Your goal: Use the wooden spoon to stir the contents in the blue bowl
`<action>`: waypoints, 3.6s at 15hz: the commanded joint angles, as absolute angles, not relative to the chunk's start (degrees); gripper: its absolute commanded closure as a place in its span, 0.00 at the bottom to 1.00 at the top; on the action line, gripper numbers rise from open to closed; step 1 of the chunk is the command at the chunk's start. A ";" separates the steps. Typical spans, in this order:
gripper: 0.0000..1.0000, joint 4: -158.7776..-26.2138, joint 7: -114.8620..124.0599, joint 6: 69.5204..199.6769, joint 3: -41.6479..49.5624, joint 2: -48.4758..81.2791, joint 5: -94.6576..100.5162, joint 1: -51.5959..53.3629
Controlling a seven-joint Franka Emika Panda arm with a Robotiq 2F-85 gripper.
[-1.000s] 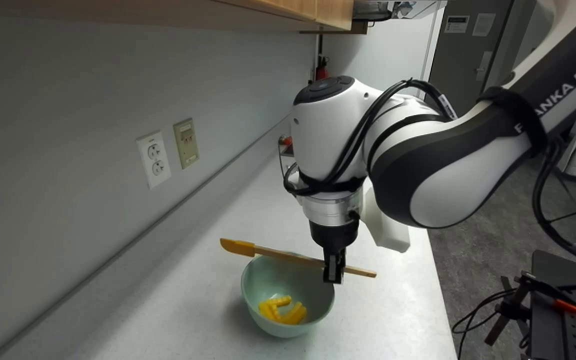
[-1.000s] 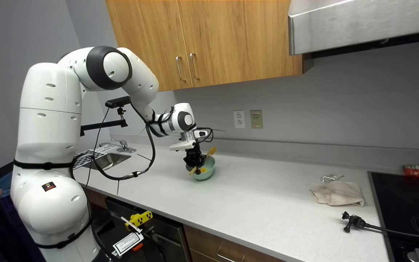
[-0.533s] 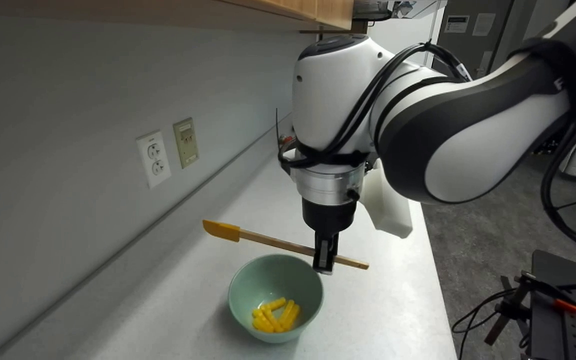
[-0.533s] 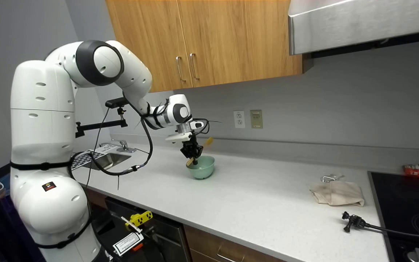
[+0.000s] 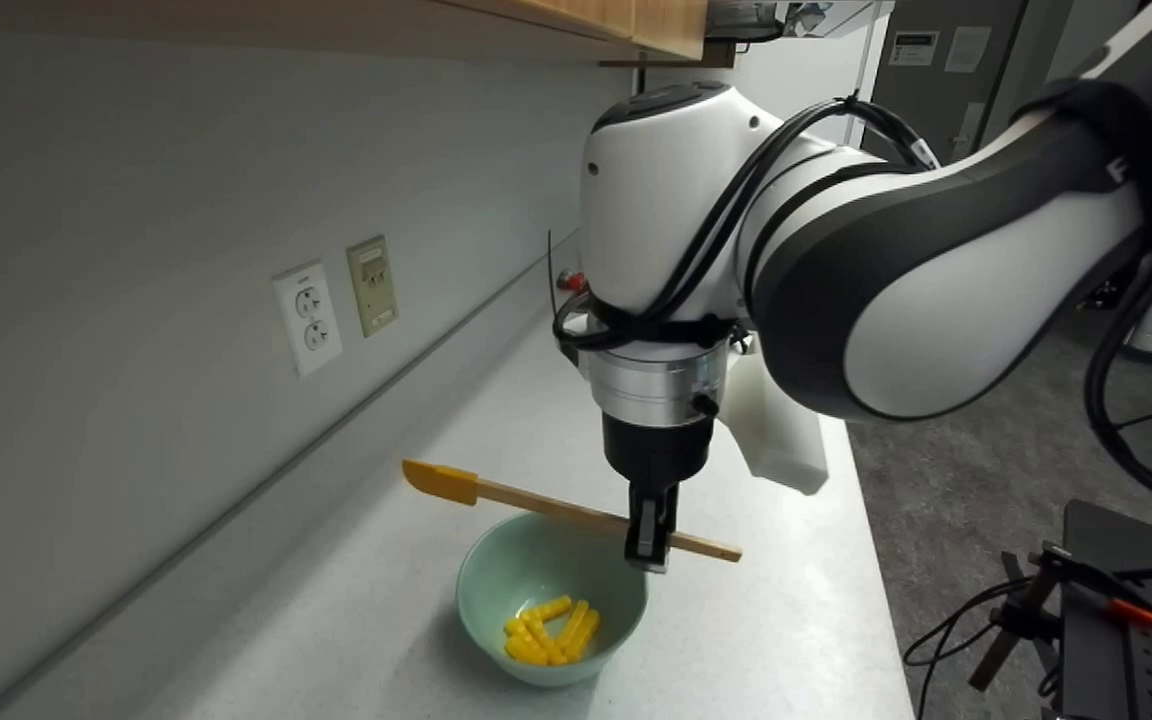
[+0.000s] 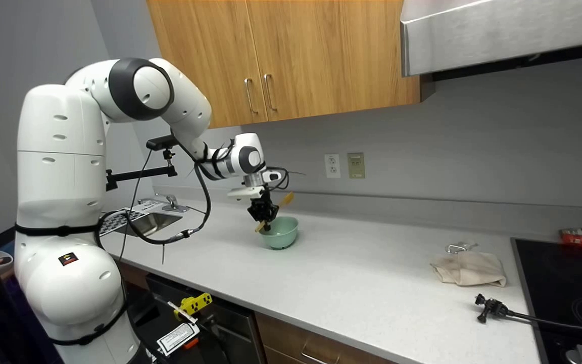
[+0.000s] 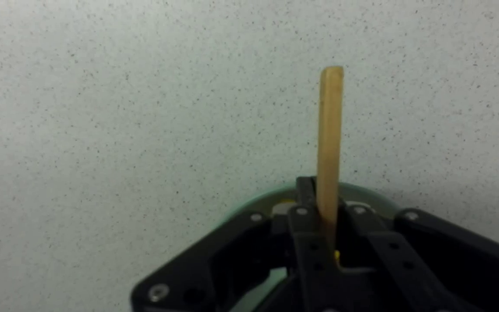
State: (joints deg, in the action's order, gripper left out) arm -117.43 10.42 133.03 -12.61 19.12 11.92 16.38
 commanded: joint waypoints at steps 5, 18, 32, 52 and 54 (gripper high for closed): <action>0.52 -116.03 7.67 132.92 -12.45 19.81 10.63 16.69; 0.00 -119.38 6.55 133.14 -12.98 16.21 10.48 16.60; 0.00 -146.31 17.22 155.23 -13.32 -3.41 15.98 17.43; 0.00 -157.37 28.03 164.42 -16.43 -18.73 23.47 16.69; 0.00 -157.37 28.03 164.42 -16.43 -18.73 23.47 16.69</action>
State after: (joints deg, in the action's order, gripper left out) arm -157.37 28.03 164.42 -16.43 -18.73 23.47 16.69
